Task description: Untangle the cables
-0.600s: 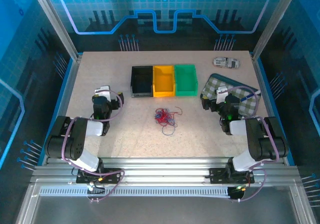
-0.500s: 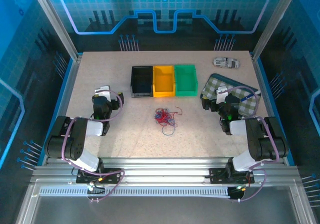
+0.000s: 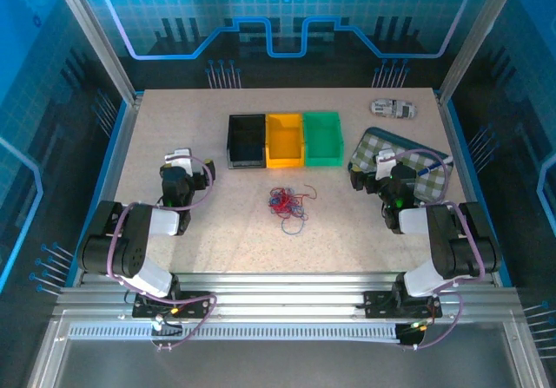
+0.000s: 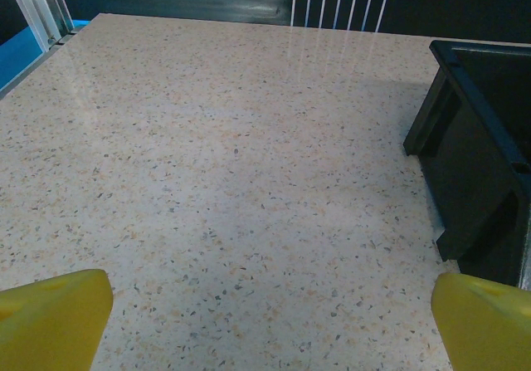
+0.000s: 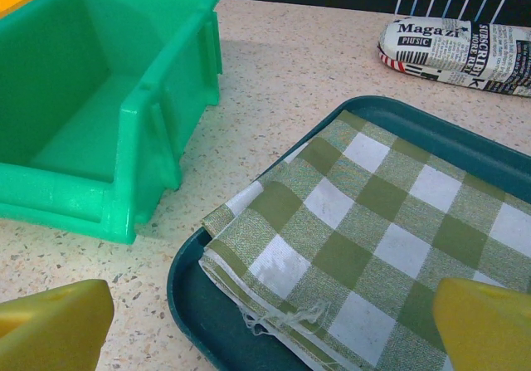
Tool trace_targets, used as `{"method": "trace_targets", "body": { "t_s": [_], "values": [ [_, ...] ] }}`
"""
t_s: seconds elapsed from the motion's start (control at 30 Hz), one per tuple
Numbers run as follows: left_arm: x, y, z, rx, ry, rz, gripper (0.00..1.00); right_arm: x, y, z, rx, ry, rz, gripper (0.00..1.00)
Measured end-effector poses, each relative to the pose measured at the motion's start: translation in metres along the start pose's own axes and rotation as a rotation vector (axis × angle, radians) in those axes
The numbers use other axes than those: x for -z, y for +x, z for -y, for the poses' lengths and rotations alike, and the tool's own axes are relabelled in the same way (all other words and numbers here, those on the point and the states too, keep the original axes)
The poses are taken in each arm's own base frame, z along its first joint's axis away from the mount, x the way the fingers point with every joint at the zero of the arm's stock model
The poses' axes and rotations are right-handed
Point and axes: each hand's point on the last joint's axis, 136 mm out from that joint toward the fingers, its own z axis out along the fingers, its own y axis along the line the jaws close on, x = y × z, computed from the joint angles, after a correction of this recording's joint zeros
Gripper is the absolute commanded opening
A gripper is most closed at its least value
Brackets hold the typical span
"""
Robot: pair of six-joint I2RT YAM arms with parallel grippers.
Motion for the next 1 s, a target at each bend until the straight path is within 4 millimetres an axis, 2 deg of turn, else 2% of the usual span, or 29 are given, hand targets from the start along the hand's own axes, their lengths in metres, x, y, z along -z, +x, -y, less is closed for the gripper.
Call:
{"method": "trace_targets", "body": {
  "t_s": [1.0],
  "values": [
    [0.0, 0.0002, 0.0001, 0.0, 0.001, 0.0, 0.99, 0.0002, -0.0001, 0.0006, -0.007, -0.009, 0.001, 1.0]
  ]
}}
